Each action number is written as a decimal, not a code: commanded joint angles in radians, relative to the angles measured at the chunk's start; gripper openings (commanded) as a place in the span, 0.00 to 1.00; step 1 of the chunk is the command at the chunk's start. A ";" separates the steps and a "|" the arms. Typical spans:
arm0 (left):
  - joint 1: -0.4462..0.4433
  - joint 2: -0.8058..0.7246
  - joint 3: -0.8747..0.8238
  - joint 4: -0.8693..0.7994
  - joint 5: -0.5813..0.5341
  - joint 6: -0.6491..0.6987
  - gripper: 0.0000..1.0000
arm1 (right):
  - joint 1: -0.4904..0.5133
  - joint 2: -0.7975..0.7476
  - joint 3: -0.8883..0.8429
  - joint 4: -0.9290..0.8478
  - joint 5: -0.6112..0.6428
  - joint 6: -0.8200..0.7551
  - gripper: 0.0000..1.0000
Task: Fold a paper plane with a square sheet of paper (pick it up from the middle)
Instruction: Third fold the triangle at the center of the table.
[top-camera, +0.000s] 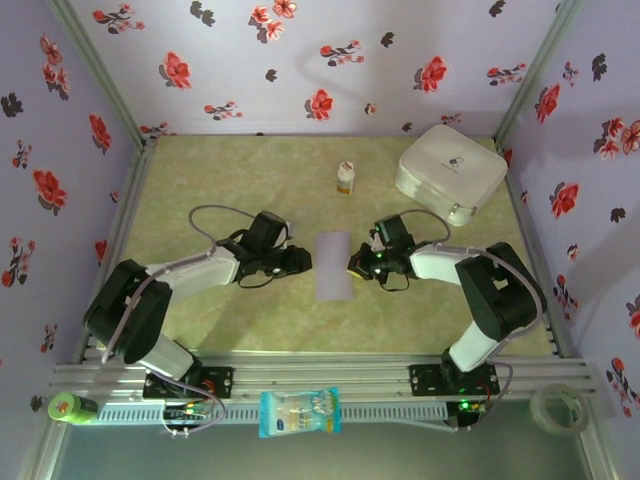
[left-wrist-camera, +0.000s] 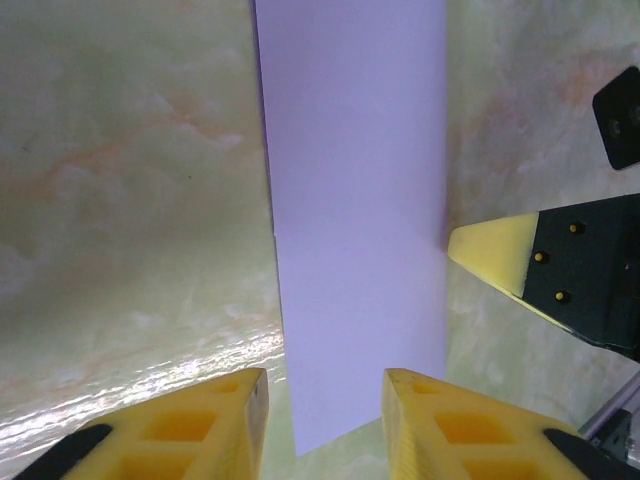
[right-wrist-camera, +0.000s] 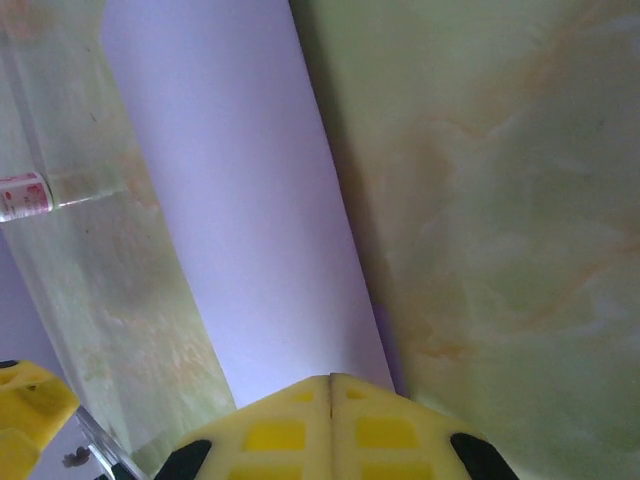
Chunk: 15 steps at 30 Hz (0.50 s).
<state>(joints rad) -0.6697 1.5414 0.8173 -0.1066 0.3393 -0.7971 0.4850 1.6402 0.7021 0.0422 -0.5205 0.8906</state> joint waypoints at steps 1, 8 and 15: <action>-0.008 0.037 0.037 0.038 0.061 -0.029 0.35 | 0.003 0.030 -0.005 0.035 -0.039 0.004 0.00; -0.008 0.104 0.039 0.081 0.085 -0.048 0.40 | 0.001 0.112 -0.024 0.011 -0.025 -0.038 0.01; -0.010 0.164 0.033 0.108 0.104 -0.083 0.40 | -0.003 0.132 -0.032 -0.054 0.013 -0.077 0.00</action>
<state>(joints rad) -0.6743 1.6875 0.8410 -0.0246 0.4202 -0.8558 0.4839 1.7168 0.7033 0.0978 -0.5766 0.8452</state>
